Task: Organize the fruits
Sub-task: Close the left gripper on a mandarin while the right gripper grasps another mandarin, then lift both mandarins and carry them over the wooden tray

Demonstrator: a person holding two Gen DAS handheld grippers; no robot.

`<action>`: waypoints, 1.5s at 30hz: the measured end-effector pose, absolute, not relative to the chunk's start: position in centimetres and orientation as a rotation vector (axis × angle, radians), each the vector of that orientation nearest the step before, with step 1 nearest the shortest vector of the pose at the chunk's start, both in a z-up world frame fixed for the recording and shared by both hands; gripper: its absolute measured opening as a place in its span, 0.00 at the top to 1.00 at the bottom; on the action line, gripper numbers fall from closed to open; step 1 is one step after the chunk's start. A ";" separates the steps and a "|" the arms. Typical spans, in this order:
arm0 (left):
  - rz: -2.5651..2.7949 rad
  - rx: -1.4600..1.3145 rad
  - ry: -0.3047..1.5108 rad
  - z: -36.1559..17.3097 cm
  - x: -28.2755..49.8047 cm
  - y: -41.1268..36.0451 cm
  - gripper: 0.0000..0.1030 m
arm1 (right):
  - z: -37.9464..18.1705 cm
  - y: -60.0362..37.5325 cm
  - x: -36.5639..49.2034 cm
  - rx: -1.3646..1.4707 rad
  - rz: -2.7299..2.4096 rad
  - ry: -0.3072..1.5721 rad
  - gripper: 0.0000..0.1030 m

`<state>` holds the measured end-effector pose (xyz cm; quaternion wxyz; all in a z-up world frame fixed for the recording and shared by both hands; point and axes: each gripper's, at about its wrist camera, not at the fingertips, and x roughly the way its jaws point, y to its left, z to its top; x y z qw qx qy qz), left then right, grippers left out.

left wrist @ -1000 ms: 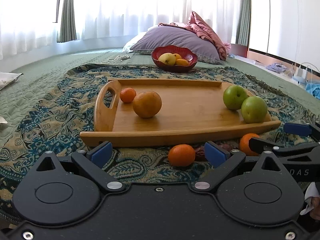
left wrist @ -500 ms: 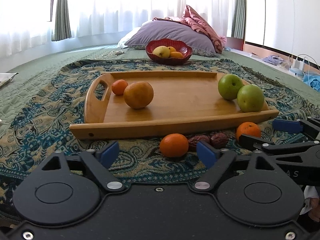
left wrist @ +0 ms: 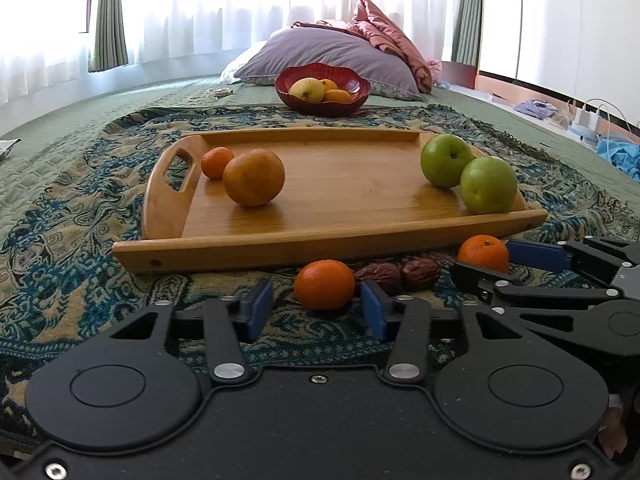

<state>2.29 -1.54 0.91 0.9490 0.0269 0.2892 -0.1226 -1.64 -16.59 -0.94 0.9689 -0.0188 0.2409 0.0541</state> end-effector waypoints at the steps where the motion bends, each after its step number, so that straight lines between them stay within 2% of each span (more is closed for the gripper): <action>1: -0.254 0.054 0.591 0.9 2.4 -1.6 0.64 | -0.9 -16.5 -1.6 -0.038 0.110 0.487 0.39; 2: -0.257 0.055 0.595 0.9 2.4 -1.7 0.69 | -0.9 -16.5 -1.6 -0.038 0.110 0.487 0.41; 15: -0.242 0.063 0.589 0.9 2.6 -2.2 0.70 | -1.1 -16.2 -0.9 -0.038 0.093 0.514 0.55; 32: -0.229 0.037 0.562 2.3 2.4 -2.0 0.70 | -0.2 -16.8 -1.3 -0.012 0.092 0.496 0.57; 45: -0.255 0.019 0.491 6.1 5.0 -2.1 0.70 | 3.1 -16.5 0.4 -0.015 0.110 0.413 0.57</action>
